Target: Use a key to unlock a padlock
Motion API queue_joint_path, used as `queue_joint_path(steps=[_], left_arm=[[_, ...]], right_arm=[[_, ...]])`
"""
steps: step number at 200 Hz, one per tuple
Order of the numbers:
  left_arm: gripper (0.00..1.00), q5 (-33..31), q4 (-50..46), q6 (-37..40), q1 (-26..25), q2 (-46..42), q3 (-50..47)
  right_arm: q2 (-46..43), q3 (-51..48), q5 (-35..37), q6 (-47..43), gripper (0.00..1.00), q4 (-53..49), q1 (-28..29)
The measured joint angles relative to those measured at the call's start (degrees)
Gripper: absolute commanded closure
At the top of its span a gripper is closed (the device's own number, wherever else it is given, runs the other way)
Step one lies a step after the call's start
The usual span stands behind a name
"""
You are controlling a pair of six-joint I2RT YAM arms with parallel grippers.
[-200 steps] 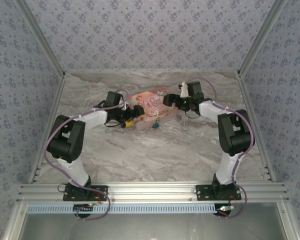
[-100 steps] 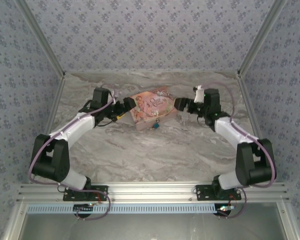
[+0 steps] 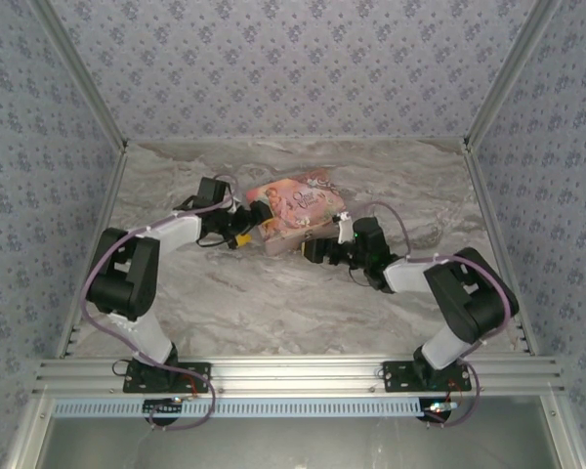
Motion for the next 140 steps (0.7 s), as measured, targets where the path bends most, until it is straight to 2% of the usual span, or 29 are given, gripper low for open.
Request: queue_joint_path(steps=[86,140], left_arm=[[0.04,1.42,1.53,-0.81,0.0,2.84,0.61],[0.04,1.55,3.17,-0.83,0.0,3.43,0.61]], right_arm=[[9.79,2.95,-0.37,0.87,0.19,10.73,0.09],[13.84,4.5,-2.86,2.03,0.27,14.58,-0.09]])
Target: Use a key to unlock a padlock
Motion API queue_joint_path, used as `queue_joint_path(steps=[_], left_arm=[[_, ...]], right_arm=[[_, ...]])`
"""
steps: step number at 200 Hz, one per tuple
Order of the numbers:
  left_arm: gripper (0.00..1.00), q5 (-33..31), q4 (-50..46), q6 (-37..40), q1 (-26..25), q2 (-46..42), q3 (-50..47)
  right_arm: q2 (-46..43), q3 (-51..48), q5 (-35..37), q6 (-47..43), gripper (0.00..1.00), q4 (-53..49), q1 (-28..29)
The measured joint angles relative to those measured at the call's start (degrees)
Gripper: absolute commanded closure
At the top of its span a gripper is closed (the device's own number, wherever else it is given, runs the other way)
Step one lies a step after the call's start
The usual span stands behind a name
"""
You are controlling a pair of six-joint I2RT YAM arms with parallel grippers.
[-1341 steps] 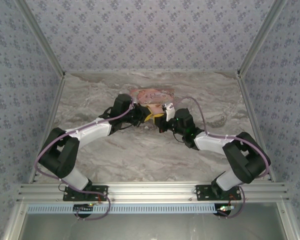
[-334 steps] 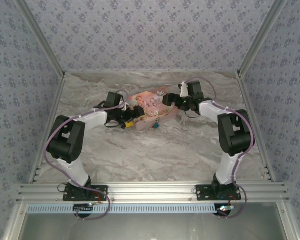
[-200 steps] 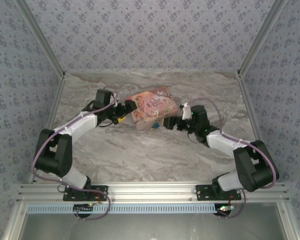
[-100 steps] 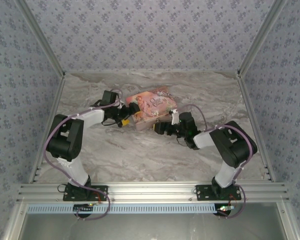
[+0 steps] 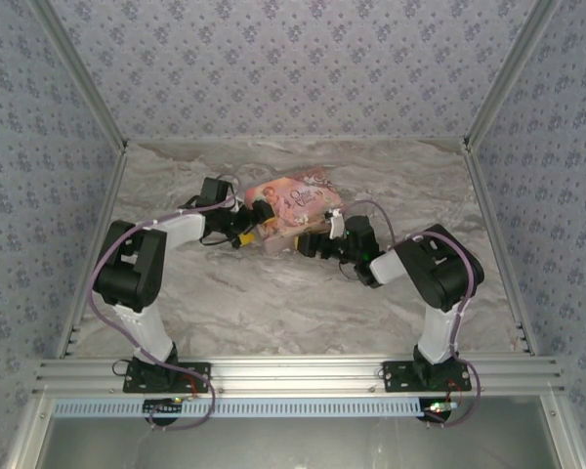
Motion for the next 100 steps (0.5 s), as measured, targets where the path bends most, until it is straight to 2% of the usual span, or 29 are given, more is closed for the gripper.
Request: queue_joint_path(steps=[100], left_arm=[[0.04,0.13,0.2,-0.5,0.0,0.0,-0.11]], right_arm=[[1.79,-0.15,-3.65,1.66,0.5,3.98,-0.9]])
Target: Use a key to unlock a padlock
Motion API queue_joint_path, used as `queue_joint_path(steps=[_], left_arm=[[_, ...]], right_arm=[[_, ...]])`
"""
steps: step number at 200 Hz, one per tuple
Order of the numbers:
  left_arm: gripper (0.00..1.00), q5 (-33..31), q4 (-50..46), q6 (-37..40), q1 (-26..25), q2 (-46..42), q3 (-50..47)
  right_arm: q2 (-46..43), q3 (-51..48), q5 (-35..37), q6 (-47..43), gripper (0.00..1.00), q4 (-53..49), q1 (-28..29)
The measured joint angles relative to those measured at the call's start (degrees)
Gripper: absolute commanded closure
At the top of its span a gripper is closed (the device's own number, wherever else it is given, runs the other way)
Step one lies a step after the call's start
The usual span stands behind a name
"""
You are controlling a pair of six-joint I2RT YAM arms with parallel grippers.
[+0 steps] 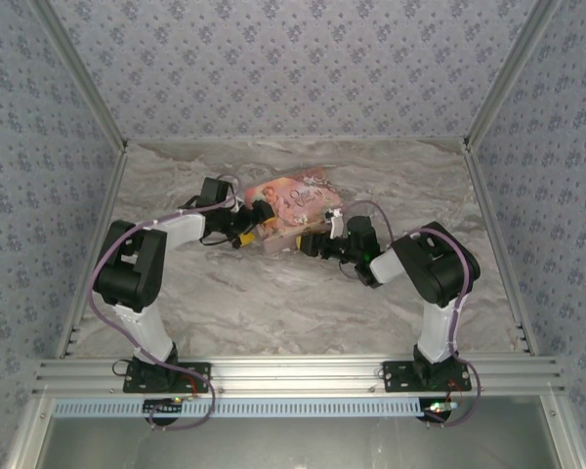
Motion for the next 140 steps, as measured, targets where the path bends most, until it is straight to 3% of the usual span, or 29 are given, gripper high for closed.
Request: queue_joint_path(steps=[81,140], left_arm=[[0.04,-0.02,-0.02,-0.11,0.0,0.0,0.0],[0.04,0.15,0.15,-0.11,0.02,0.0,-0.26]], right_arm=[[0.35,-1.62,-1.97,-0.04,0.55,3.04,-0.26],[0.7,-1.7,-2.95,-0.11,0.67,3.41,-0.26]])
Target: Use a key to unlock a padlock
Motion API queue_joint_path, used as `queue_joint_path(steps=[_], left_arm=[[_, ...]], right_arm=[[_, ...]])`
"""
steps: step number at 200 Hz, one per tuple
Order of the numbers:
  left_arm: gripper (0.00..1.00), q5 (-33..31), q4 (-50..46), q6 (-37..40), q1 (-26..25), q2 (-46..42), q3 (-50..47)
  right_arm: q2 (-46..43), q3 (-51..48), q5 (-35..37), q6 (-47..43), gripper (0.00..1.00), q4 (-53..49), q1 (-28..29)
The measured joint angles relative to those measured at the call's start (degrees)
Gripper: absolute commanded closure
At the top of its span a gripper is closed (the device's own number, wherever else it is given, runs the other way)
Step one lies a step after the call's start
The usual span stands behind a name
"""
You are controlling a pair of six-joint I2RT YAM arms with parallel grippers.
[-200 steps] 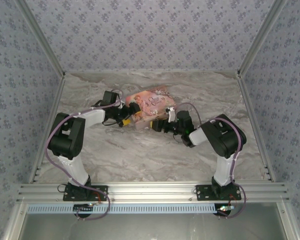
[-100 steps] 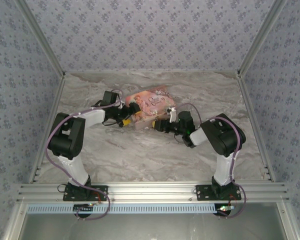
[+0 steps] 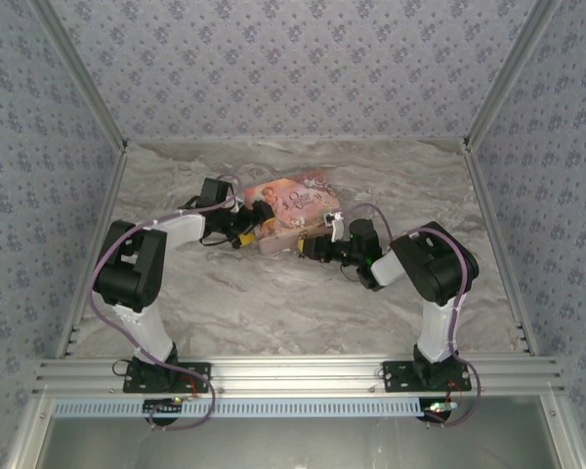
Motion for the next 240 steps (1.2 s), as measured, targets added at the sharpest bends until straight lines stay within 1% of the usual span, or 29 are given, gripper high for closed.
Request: queue_joint_path(steps=[83,106,160,240], left_arm=[[0.04,0.04,0.35,0.02,0.11,0.0,-0.24],[0.04,0.04,0.79,0.02,0.11,0.0,-0.5],[0.04,-0.2,3.5,-0.26,0.13,-0.83,-2.69],[0.04,-0.11,7.5,-0.96,0.13,-2.23,-6.27]], right_arm=[[0.15,0.0,1.64,-0.81,0.94,-1.97,-0.13],[0.15,0.0,1.86,-0.83,0.99,-2.01,-0.17],[0.15,-0.94,3.72,0.81,1.0,-1.09,-0.33],[0.2,-2.27,5.97,11.45,1.0,2.51,-1.7]])
